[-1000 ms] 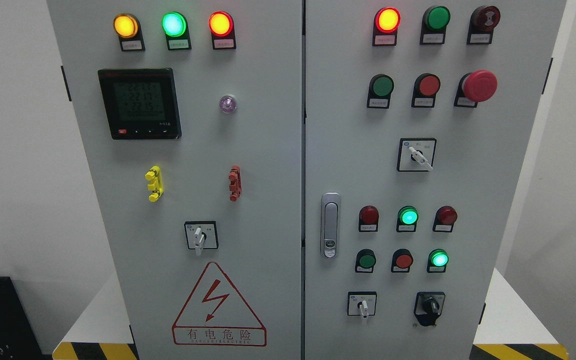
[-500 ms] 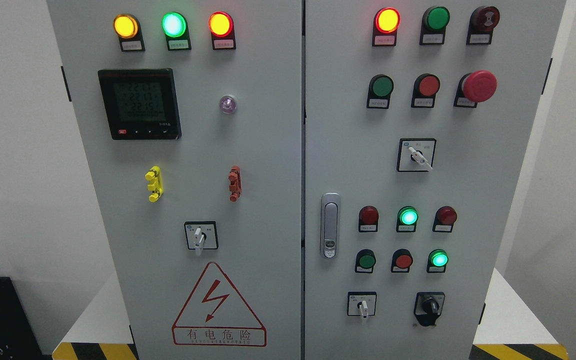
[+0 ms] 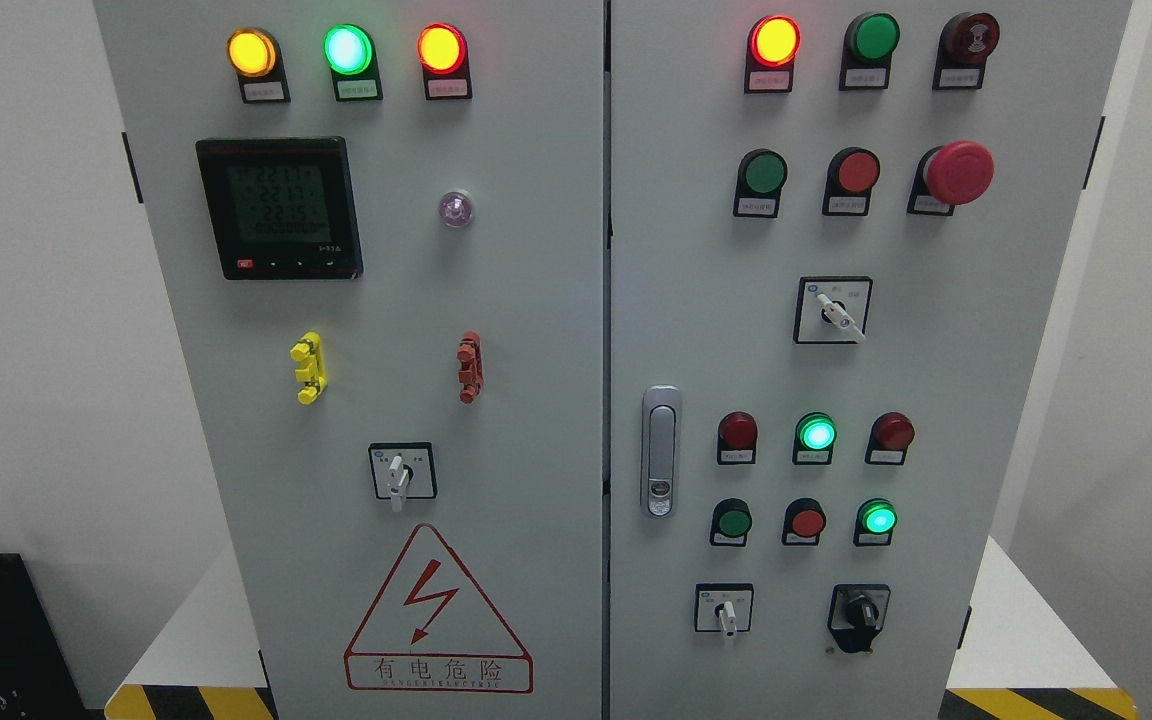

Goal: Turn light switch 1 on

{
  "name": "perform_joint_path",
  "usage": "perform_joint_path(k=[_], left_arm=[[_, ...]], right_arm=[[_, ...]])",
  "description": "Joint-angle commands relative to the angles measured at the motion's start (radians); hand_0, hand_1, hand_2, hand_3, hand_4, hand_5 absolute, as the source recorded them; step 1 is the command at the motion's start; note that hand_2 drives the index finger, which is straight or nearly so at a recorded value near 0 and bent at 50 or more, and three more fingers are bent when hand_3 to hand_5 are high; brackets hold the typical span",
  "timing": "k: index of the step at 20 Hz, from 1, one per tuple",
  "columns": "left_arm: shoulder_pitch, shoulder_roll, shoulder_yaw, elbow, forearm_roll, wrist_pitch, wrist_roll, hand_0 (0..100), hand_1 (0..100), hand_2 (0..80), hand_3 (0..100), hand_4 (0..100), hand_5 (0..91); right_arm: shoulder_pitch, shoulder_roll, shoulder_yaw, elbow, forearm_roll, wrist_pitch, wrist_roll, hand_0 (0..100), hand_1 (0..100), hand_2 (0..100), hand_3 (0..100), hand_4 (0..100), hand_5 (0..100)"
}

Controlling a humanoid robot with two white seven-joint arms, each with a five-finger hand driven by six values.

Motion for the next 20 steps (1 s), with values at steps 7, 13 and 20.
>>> perform_joint_path(k=[7,13,20], left_arm=[[0.088,0.046,0.143,-0.897,0.014,-0.023,-0.101,26,1,0.0,15,22,0.0],[0.087,0.095,0.180,-1.064,0.023,-0.142,-0.102,28,9,0.0,23,39,6.9],[0.085,0.092,0.197,-1.318,0.043,-0.129,-0.083,29,19,14.4,38,61,37.5]], right_arm=[[0.000,0.000,0.000,0.000,-0.025,0.000,0.001,0,0,0,0,0,0],[0.000,0.000,0.000,0.000,-0.025,0.000,0.001,0,0,0,0,0,0],[0.000,0.000,0.000,0.000,-0.025,0.000,0.001,0,0,0,0,0,0]])
